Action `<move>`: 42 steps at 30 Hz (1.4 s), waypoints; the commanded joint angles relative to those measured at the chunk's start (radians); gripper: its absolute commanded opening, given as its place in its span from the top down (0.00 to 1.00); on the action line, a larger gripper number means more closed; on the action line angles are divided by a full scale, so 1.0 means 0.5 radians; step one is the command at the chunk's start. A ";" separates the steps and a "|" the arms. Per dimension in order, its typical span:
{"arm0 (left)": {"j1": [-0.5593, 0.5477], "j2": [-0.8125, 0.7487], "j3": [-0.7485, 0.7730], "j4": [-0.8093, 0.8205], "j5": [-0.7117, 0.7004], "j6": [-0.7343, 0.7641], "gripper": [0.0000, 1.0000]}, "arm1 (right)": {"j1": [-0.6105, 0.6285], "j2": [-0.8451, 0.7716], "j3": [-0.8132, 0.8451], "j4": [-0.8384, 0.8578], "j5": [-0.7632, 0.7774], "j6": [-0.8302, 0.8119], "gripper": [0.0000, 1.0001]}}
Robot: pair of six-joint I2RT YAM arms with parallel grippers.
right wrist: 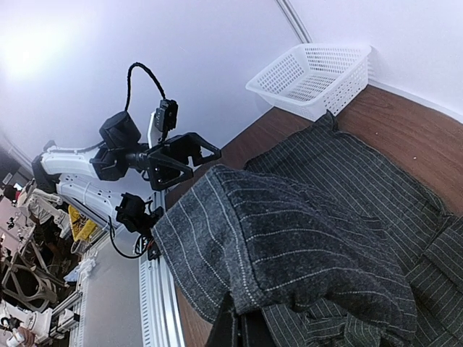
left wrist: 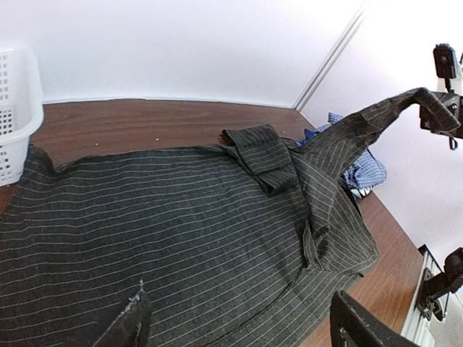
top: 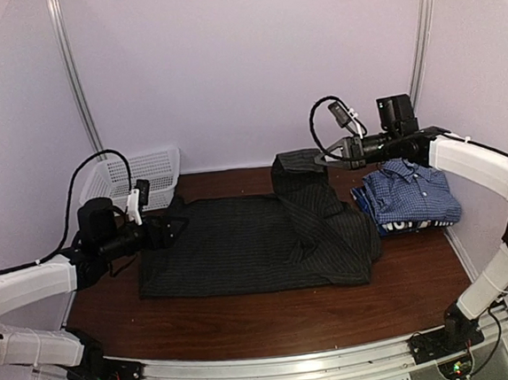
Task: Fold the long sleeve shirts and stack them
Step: Pass from the right arm to the left
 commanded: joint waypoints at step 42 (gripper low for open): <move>-1.060 1.410 1.540 -0.045 -0.460 2.661 0.10 | 0.111 0.199 -0.243 0.204 -0.175 0.436 1.00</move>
